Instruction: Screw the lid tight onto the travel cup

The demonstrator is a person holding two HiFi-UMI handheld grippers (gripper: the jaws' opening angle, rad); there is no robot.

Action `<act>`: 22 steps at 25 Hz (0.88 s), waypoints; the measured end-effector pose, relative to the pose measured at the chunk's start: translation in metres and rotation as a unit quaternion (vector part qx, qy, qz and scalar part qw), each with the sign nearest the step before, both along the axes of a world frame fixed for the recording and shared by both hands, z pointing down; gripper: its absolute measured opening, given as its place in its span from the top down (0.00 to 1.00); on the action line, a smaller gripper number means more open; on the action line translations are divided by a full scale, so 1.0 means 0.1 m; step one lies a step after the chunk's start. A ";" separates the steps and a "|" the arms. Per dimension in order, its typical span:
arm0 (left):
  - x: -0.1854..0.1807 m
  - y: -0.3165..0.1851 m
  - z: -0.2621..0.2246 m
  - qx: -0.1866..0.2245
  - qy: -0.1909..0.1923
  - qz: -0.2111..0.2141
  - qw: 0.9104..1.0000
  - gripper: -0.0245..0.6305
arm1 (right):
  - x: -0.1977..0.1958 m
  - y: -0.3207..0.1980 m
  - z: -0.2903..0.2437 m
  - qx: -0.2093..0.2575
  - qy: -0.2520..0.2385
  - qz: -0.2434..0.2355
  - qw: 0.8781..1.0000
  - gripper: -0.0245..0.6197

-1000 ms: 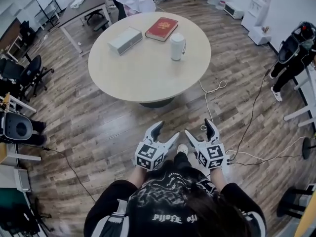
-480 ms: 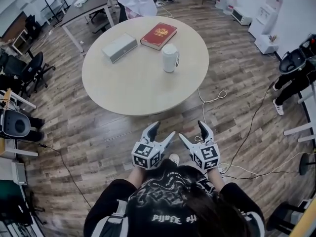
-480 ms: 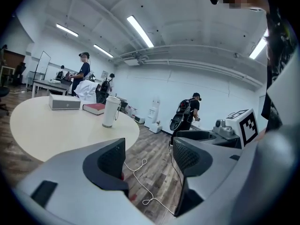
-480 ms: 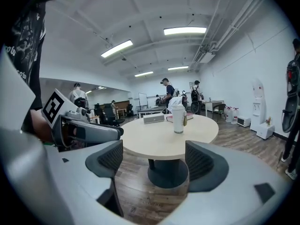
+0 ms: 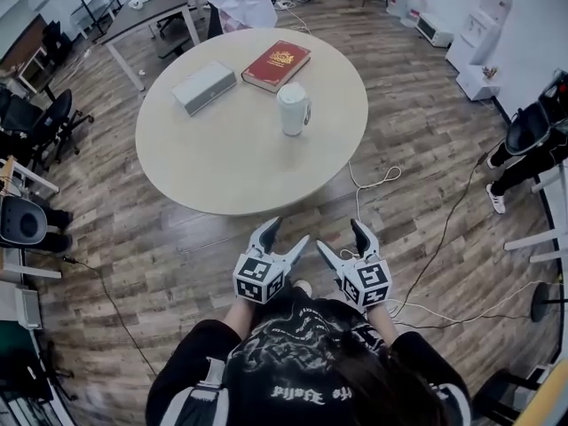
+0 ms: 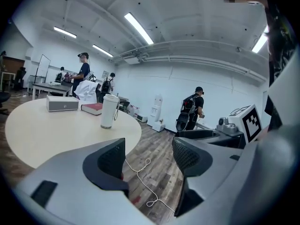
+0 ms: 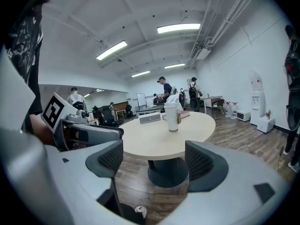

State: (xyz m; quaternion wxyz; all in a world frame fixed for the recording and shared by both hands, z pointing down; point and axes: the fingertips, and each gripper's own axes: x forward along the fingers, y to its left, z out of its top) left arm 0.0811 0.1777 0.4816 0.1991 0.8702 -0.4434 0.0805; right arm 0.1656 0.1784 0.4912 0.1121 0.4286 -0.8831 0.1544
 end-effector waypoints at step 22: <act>-0.58 -2.08 0.05 0.006 -0.035 0.031 0.999 0.47 | -0.34 -1.90 0.00 0.004 0.040 0.030 0.999 0.35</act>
